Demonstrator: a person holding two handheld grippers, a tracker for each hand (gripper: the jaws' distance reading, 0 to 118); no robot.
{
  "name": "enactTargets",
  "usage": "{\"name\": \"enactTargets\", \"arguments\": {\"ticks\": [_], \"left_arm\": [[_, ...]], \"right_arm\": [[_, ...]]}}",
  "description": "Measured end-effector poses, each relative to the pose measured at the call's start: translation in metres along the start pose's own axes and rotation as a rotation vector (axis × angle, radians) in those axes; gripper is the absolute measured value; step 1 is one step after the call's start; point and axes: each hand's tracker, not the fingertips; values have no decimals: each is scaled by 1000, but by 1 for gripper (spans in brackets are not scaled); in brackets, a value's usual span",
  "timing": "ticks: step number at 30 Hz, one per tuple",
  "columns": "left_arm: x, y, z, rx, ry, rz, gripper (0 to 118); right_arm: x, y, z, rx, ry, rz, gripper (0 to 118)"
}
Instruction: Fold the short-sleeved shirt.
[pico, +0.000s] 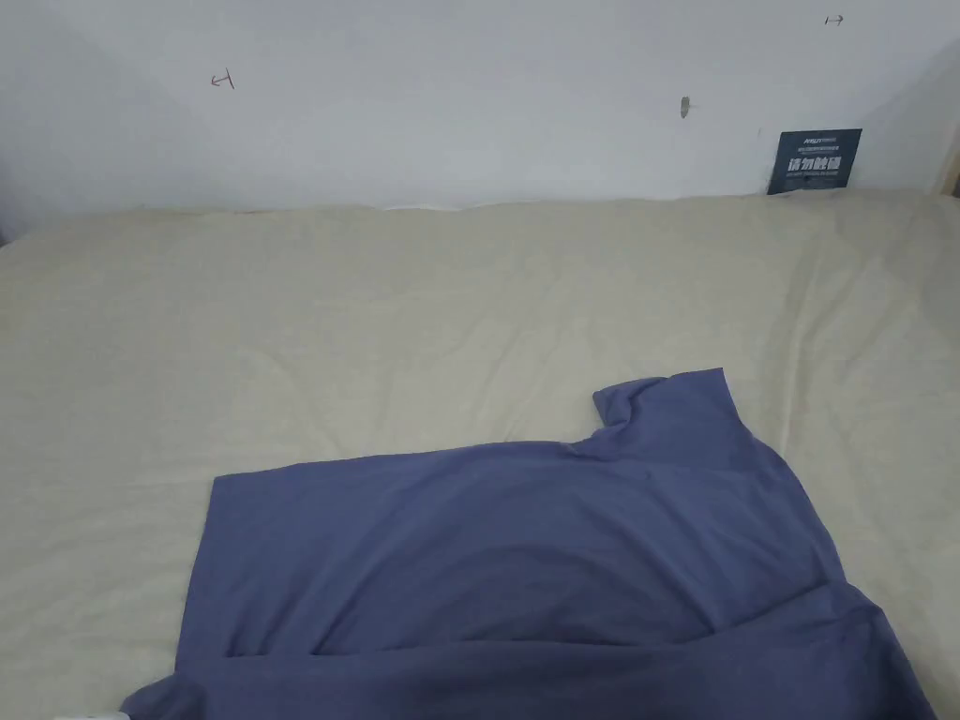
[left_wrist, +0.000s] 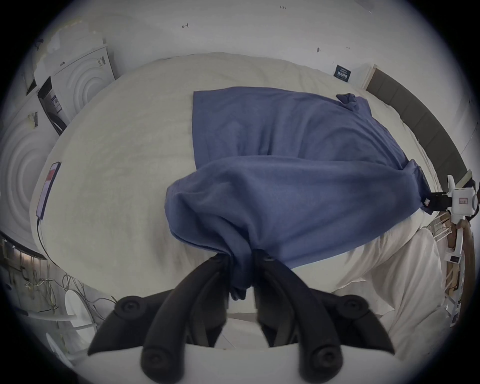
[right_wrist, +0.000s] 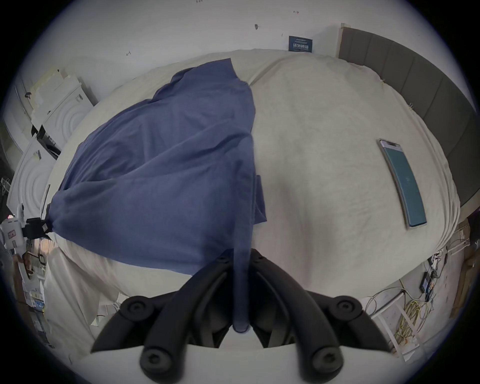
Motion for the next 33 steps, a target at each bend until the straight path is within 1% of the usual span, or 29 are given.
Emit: {"name": "enactTargets", "arguments": {"ticks": [1, 2, 3, 4, 6, 8, 11, 12, 13, 14, 15, 16, 17, 18, 19, 20, 21, 22, 23, 26, 27, 30, 31, 32, 33], "left_arm": [[-3, 2, -2, -22, 48, -10, 48], [-3, 3, -3, -26, 83, -15, 66], [-2, 4, -1, -10, 113, -27, 85], [-2, 5, 4, 2, 104, -27, 90], [-8, 10, 16, 43, 81, -16, 90], [-7, 17, 32, 89, 86, -4, 92], [-5, 37, 51, 170, 87, -23, 92], [-2, 44, 57, 188, 81, -22, 91], [-1, 52, 59, 207, 65, -11, 83], [2, 59, 62, 238, 33, 2, 65], [4, 65, 64, 277, 12, 40, 29], [7, 72, 65, 306, -8, 68, 4], [12, 78, 65, 325, -6, 80, 3], [18, 85, 62, 336, 24, 95, 2], [21, 91, 59, 346, 38, 83, 2], [23, 95, 56, 349, 48, 74, 2], [20, 102, 47, 345, 48, 84, 1], [18, 108, 40, 341, 44, 92, 0], [16, 113, 36, 337, 34, 96, 0], [14, 130, 20, 318, 33, 116, 0], [13, 135, 15, 308, 34, 117, 0], [8, 147, 6, 305, 28, 130, 0], [7, 152, 2, 304, 25, 128, 0], [7, 157, 0, 302, 31, 125, 0], [8, 162, -3, 299, 40, 119, 0]], "right_arm": [[-2, 2, 0, 5, -7, 0, 36], [-2, 3, 2, 9, -15, 3, 60], [-2, 6, 4, 19, -16, 7, 98], [-3, 9, 8, 25, -45, 21, 112], [-3, 14, 23, 87, -37, 46, 114], [-2, 23, 38, 110, -47, 45, 114], [-6, 42, 58, 182, -50, 60, 114], [-8, 49, 64, 201, -39, 65, 113], [-11, 57, 68, 214, -31, 58, 112], [-14, 63, 71, 231, -11, 51, 111], [-17, 71, 74, 262, 21, 46, 101], [-20, 77, 75, 284, 54, 51, 83], [-23, 84, 76, 295, 75, 59, 50], [-27, 91, 75, 309, 50, 48, 27], [-29, 98, 69, 331, 23, 43, 18], [-30, 104, 64, 336, 6, 39, 18], [-29, 113, 60, 326, 4, 18, 12], [-28, 122, 55, 307, 21, 15, 9], [-28, 129, 49, 307, 24, 14, 4], [-25, 155, 30, 290, 6, 34, 4], [-24, 163, 21, 289, 7, 30, 4], [-12, 195, -4, 262, 53, -3, 4], [-11, 207, -14, 258, 46, -10, 4], [-10, 217, -22, 252, 43, -2, 4], [-7, 230, -32, 233, 47, 16, 13]]}}
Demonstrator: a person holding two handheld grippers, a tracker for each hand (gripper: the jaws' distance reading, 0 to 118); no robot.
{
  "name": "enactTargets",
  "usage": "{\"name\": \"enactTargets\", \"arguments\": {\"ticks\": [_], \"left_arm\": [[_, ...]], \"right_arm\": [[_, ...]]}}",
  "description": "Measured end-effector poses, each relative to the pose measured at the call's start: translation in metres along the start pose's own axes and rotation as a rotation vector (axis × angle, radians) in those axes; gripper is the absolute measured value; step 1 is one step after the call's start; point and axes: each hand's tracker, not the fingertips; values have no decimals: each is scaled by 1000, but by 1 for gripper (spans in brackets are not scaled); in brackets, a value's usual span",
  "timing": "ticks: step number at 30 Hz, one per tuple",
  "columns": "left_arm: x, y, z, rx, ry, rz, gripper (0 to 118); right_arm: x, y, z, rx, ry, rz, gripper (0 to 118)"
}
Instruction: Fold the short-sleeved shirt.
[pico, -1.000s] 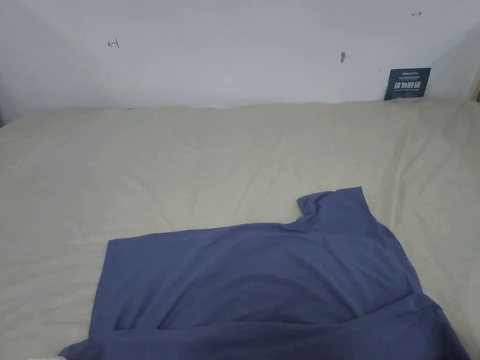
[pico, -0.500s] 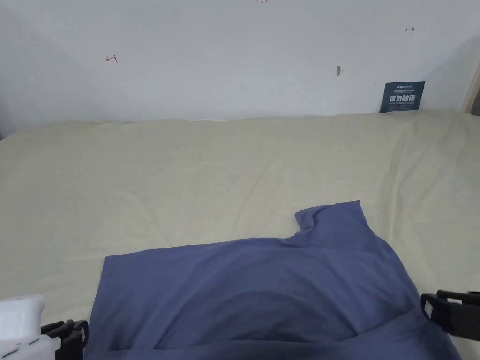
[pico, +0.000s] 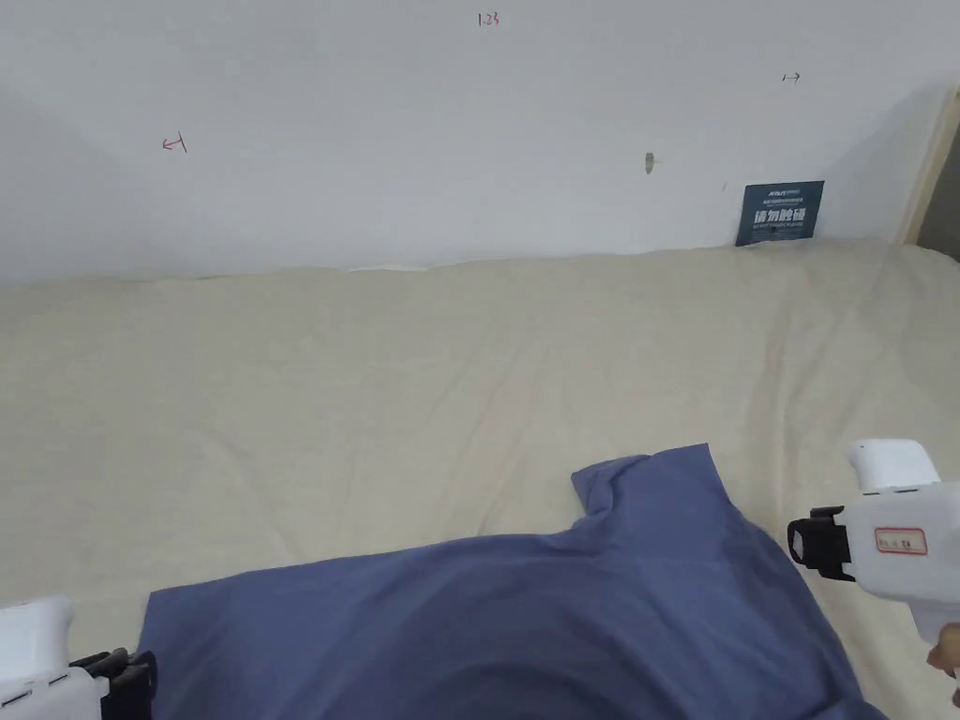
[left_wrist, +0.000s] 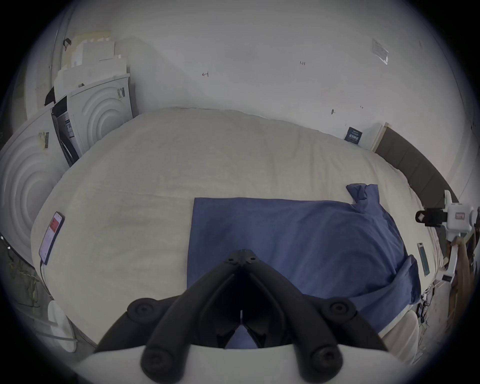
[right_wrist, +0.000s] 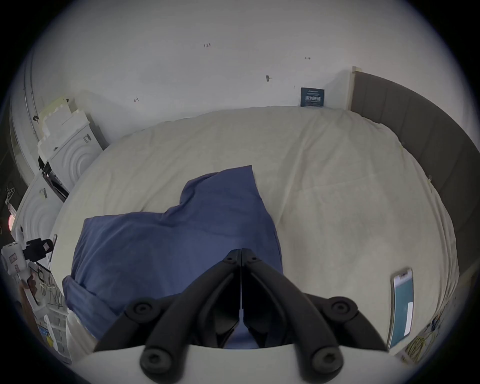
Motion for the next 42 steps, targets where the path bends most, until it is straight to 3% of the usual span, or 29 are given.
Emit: {"name": "enactTargets", "arguments": {"ticks": [1, 2, 3, 6, 11, 17, 19, 20, 21, 22, 23, 25, 26, 30, 42], "left_arm": [[0, 4, -5, -3, 2, -8, 0], [1, 7, -9, -8, 6, -13, 0], [1, 9, -13, -10, 10, -17, 0], [1, 10, -23, -20, 1, -12, 0], [11, 8, -36, -49, -3, -37, 0], [17, 5, -44, -75, -13, -52, 0], [18, 5, -46, -87, -14, -49, 0], [18, 5, -47, -87, -14, -52, 0], [19, 5, -47, -88, -13, -56, 0], [19, 5, -47, -90, -15, -60, 0], [20, 5, -47, -91, -17, -63, 0], [19, 5, -47, -92, -22, -64, 0], [20, 5, -47, -91, -22, -62, 0], [19, 4, -46, -94, -26, -54, 0], [14, 8, -40, -92, -8, -69, 0]], "right_arm": [[2, 10, -13, -40, 0, -10, 41], [3, 16, -24, -61, -9, -14, 78], [5, 22, -39, -77, -6, -12, 108], [5, 35, -67, -76, -10, -27, 111], [0, 48, -112, -146, -92, 25, 111], [-4, 41, -142, -206, -82, -25, 110], [-6, 38, -151, -239, -110, -23, 106], [-8, 36, -153, -239, -104, -27, 94], [-13, 34, -153, -241, -108, -26, 72], [-14, 34, -151, -223, -171, 13, 70], [-17, 36, -148, -228, -138, 44, 63], [-25, 39, -145, -241, -165, 140, 26], [-25, 41, -143, -241, -203, 137, 14], [-21, 43, -131, -233, -173, 111, 7], [-19, 58, -82, -155, -176, 133, 7]]}}
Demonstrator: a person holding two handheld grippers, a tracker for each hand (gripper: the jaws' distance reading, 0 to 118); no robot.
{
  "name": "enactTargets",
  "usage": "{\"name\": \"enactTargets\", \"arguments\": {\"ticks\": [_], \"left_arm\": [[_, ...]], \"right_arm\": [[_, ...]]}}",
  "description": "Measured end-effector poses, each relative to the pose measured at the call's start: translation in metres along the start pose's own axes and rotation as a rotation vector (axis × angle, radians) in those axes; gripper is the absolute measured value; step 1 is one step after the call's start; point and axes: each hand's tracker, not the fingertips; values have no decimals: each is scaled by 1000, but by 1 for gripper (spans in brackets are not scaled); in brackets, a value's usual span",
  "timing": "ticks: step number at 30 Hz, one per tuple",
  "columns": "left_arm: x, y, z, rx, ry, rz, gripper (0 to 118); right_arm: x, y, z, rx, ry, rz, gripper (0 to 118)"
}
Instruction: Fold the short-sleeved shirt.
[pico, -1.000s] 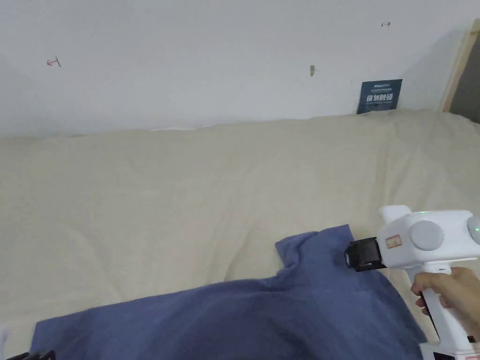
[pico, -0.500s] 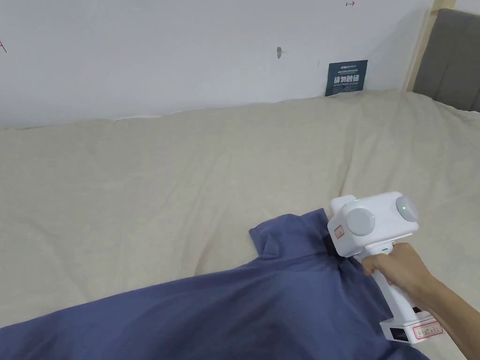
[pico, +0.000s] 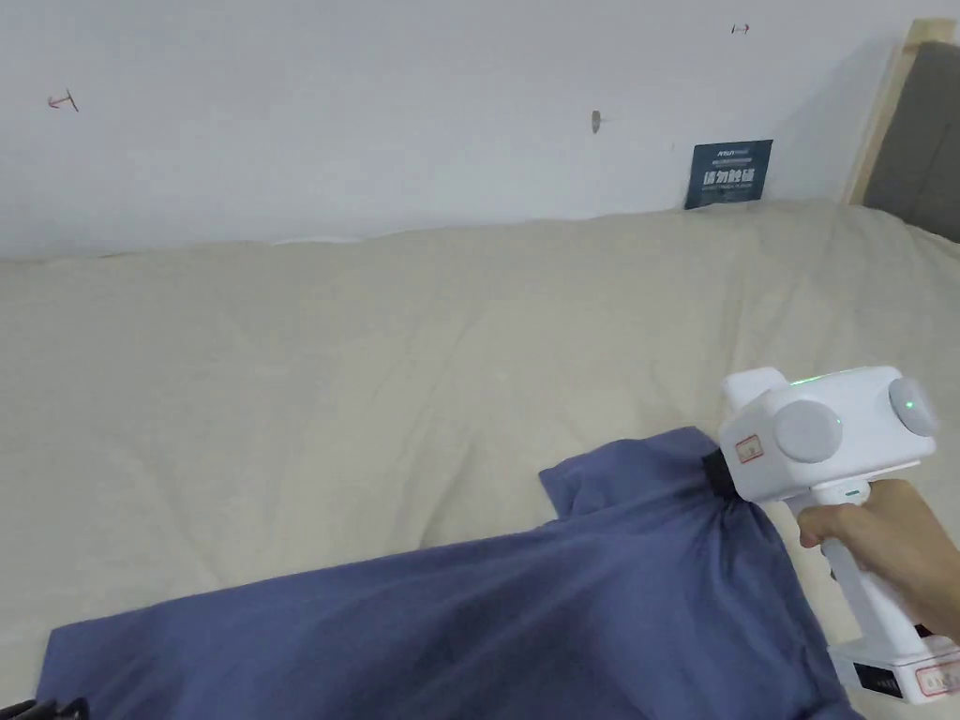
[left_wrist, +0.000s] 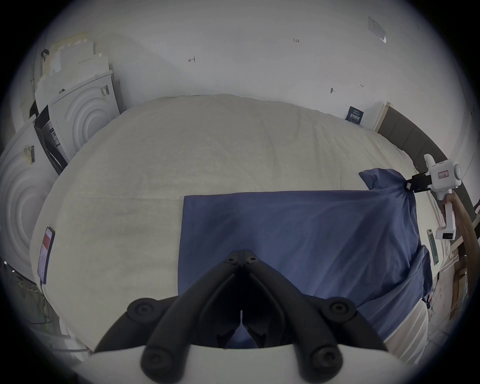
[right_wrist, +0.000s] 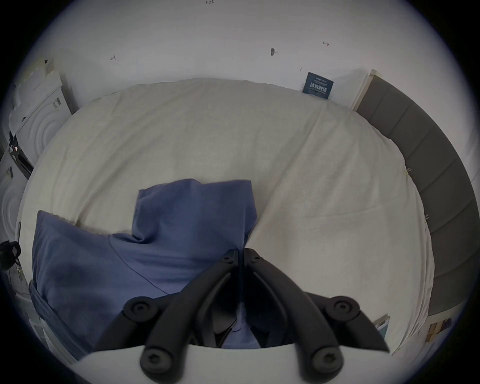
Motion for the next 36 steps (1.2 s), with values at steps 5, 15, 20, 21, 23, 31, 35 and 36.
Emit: {"name": "enactTargets", "arguments": {"ticks": [5, 15, 20, 21, 23, 31, 35, 36], "left_arm": [[1, 0, 3, 4, -6, -2, 0], [-13, 13, -22, -19, -6, -25, 0], [-28, 40, -63, -76, 47, -56, 109], [-32, 45, -70, -72, 37, -58, 107], [-35, 58, -85, -79, 38, -41, 106], [-50, 70, -159, -210, 56, 17, 86], [-42, 65, -156, -202, 64, 19, 79], [-39, 66, -153, -199, 52, 10, 67]], "right_arm": [[-4, 6, 13, 24, 36, 56, 7], [-13, 11, 20, 51, 50, 88, 7], [-19, 5, 25, 45, 50, 90, 7], [-21, 4, 26, 44, 48, 93, 7], [-23, 4, 26, 38, 49, 102, 7], [-40, -1, 34, 30, 54, 114, 7], [-43, -2, 34, 23, 48, 121, 7], [-42, -2, 35, 26, 51, 117, 7]]}}
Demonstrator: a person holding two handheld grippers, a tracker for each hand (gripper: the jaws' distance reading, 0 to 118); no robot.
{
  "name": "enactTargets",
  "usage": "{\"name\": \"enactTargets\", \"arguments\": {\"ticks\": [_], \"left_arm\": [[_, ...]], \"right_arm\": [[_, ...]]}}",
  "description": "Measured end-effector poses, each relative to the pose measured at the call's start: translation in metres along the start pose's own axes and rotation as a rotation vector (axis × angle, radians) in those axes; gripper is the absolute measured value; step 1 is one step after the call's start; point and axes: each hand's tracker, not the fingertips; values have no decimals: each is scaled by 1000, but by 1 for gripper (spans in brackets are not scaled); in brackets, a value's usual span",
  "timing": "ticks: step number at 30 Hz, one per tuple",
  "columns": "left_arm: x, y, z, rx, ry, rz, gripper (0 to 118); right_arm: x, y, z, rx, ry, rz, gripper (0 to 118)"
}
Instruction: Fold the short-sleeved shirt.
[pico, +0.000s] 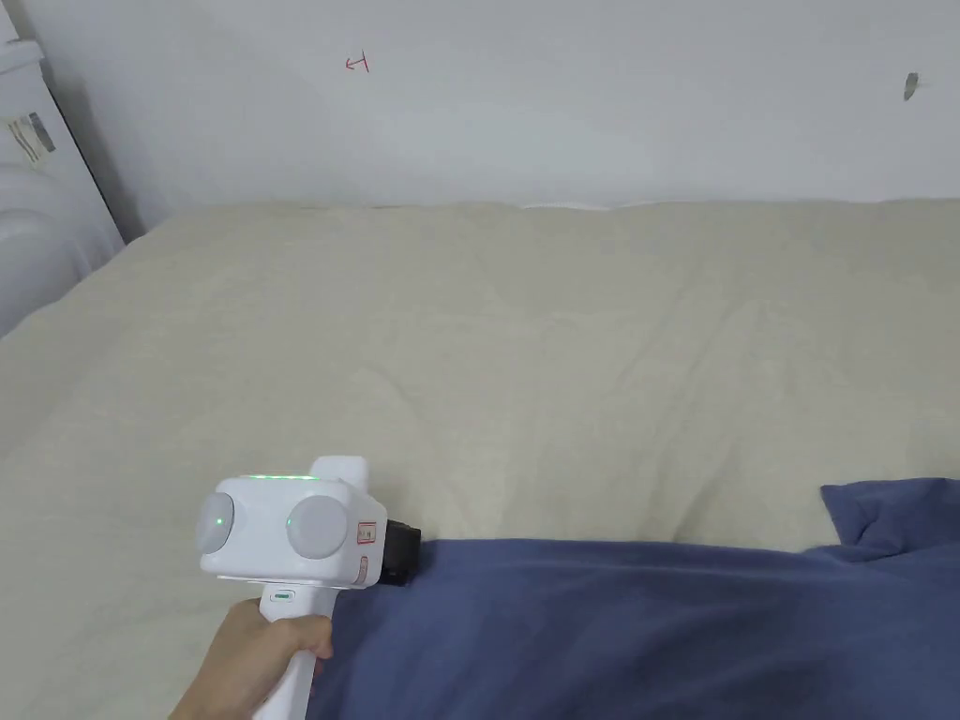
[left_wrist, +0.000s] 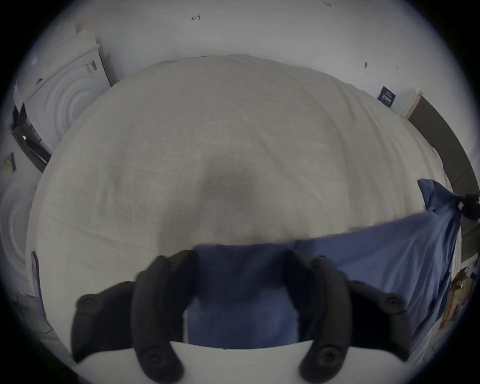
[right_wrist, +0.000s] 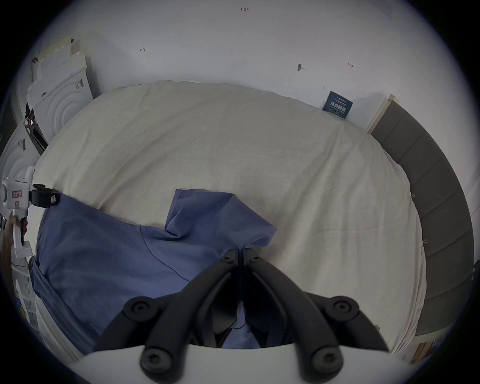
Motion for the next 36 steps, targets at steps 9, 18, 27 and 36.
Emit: {"name": "enactTargets", "arguments": {"ticks": [9, 18, 27, 36], "left_arm": [[9, 2, 16, -5, -38, -22, 2], [-5, -17, 107, 140, -63, -11, 2], [-12, -107, 210, 218, -78, -8, 2], [-6, -217, 207, 69, -44, -58, 2]], "right_arm": [[4, -3, 10, 6, 16, -16, 7], [24, -20, 63, 68, 26, -34, 7], [29, -91, 138, 122, 62, -49, 7], [12, -205, 146, -6, 113, -87, 7]]}}
